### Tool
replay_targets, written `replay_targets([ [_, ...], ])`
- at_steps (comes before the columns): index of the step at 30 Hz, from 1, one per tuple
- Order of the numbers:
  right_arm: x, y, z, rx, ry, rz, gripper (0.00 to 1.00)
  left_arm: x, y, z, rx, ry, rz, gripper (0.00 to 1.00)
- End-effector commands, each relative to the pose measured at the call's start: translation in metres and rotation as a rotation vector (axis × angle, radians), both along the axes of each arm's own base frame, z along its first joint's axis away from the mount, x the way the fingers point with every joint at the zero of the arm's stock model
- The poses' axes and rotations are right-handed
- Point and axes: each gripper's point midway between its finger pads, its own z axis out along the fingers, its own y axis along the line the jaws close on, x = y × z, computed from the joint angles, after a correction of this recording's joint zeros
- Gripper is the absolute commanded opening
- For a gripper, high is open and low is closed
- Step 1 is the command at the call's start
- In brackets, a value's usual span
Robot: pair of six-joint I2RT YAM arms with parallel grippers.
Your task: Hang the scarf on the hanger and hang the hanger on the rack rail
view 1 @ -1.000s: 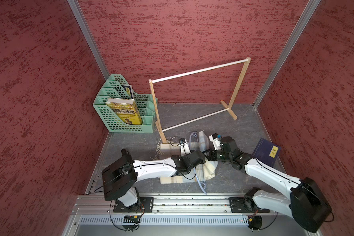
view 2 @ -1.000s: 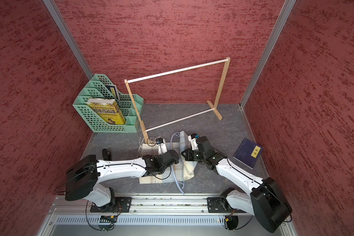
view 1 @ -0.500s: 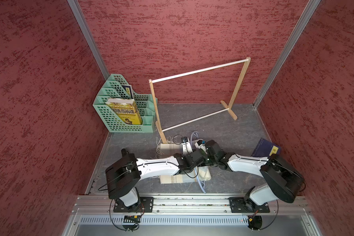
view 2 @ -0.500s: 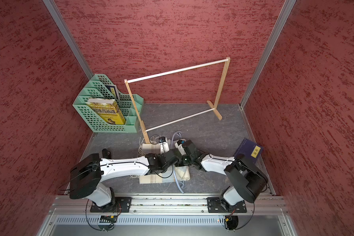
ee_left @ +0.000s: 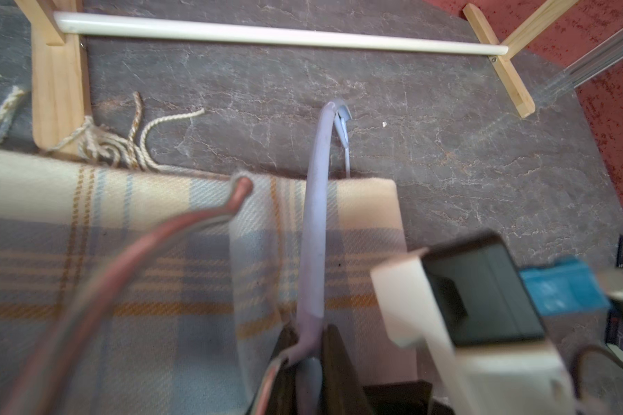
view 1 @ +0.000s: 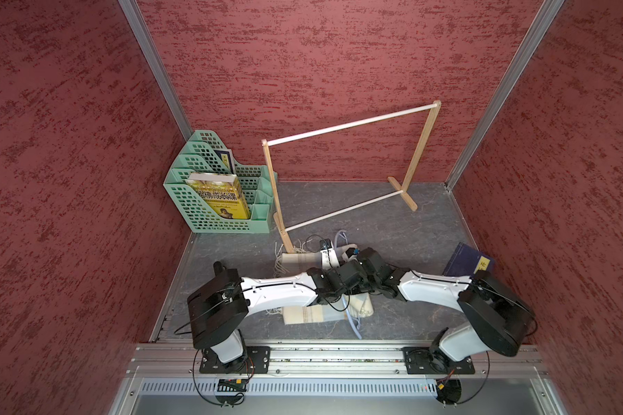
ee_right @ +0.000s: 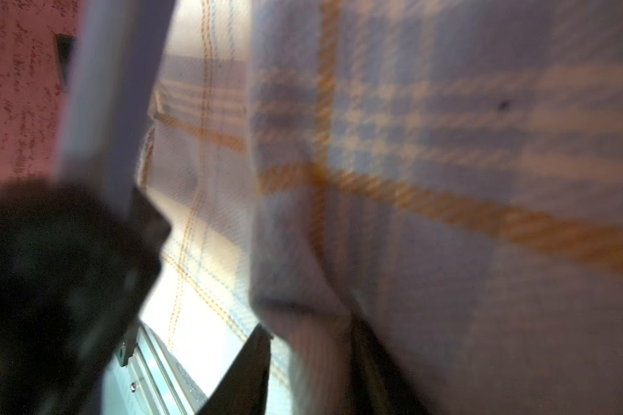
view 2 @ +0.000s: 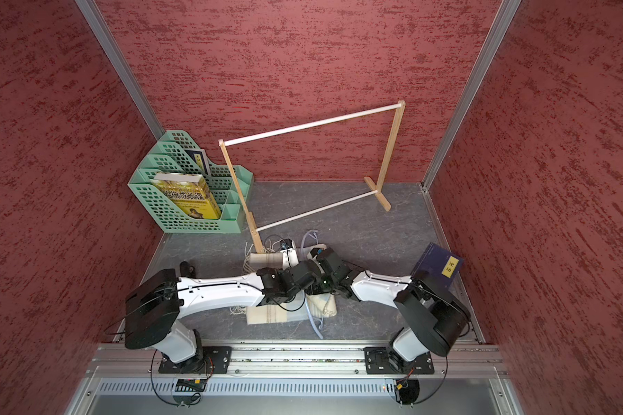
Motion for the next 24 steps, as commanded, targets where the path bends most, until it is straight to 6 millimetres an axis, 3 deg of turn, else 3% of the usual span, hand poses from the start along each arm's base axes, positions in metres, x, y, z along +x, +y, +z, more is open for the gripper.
replay_targets([
  [1,0.007,-0.007,0.031,-0.051,-0.141,0.008,0.45,-0.002,-0.018,-0.005,-0.029,0.019,-0.039,0.00],
  [6,0.005,-0.035,0.041,-0.132,-0.196,-0.040,0.49,-0.002,-0.017,-0.008,-0.025,0.023,-0.039,0.00],
  [16,-0.002,-0.077,0.039,-0.206,-0.231,-0.141,0.51,-0.001,-0.017,-0.014,-0.013,0.031,-0.041,0.00],
  [24,-0.015,-0.100,0.025,-0.250,-0.199,-0.195,0.47,0.000,-0.018,-0.015,-0.012,0.035,-0.046,0.00],
])
